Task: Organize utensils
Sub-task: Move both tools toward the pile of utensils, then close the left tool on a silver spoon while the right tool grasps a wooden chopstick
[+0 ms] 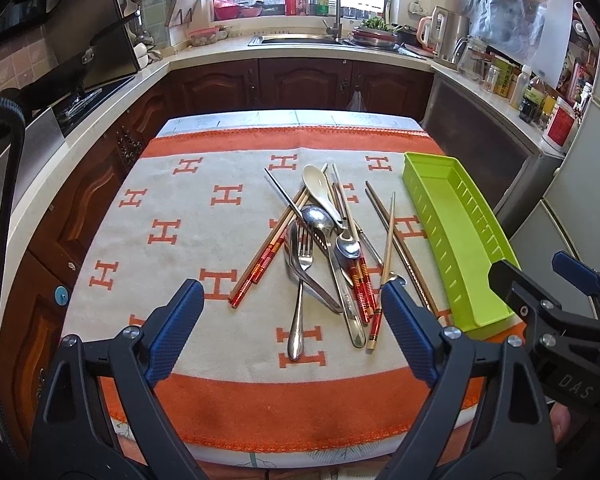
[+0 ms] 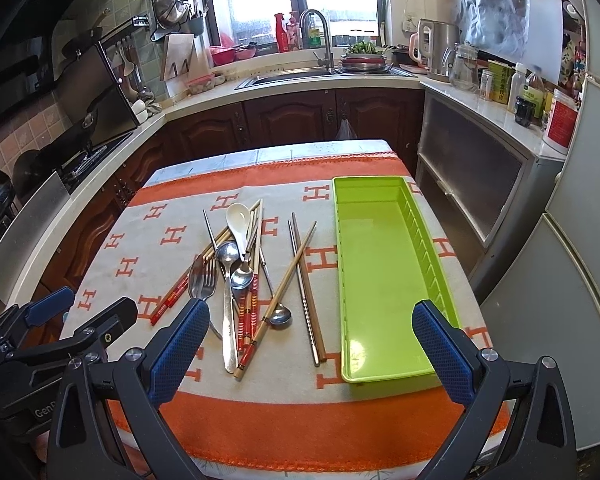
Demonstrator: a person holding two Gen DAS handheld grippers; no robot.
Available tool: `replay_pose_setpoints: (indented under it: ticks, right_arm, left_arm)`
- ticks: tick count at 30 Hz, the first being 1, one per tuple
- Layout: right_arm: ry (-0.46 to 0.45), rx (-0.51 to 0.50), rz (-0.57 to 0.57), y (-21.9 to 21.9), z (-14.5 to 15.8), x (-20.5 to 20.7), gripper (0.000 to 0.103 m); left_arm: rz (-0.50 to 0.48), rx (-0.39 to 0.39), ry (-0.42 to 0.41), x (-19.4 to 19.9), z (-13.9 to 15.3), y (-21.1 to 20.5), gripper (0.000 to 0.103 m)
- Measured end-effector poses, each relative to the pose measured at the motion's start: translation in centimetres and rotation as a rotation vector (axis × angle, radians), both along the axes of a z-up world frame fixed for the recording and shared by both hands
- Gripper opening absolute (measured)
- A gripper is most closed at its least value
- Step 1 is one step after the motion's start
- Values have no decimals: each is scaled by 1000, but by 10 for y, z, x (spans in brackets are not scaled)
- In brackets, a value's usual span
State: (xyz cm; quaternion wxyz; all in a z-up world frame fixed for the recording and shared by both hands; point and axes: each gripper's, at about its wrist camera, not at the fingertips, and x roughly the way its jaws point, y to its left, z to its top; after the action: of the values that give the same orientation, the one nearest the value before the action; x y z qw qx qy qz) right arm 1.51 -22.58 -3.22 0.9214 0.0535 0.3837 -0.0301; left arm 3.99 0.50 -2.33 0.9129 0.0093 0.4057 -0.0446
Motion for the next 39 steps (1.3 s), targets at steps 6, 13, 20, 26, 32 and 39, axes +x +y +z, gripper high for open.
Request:
replay_pose_setpoints:
  ticks: [6,13,20,26,32,39]
  right_arm:
    - [30,-23,30,11,-9,16,102]
    - [50,-22,73,16,-15,47,102]
    - [135,52,127,15,-25,104,79]
    - [225,189,121,9,-40,151,66]
    - [327,292,90,7,-67,186,49]
    - [433,358,30,5,-108,218,35]
  left_arm:
    - [17,40,24,13,-9,1,89]
    - [24,63,13,36,-8,9,89]
    - [-32,68,61,79,-8,25,88]
    - [-66,27,136,120,-21,49,69]
    - [-72,-42,236,154,-45,67,52]
    - [-124,-110,302,167,-67,60,36]
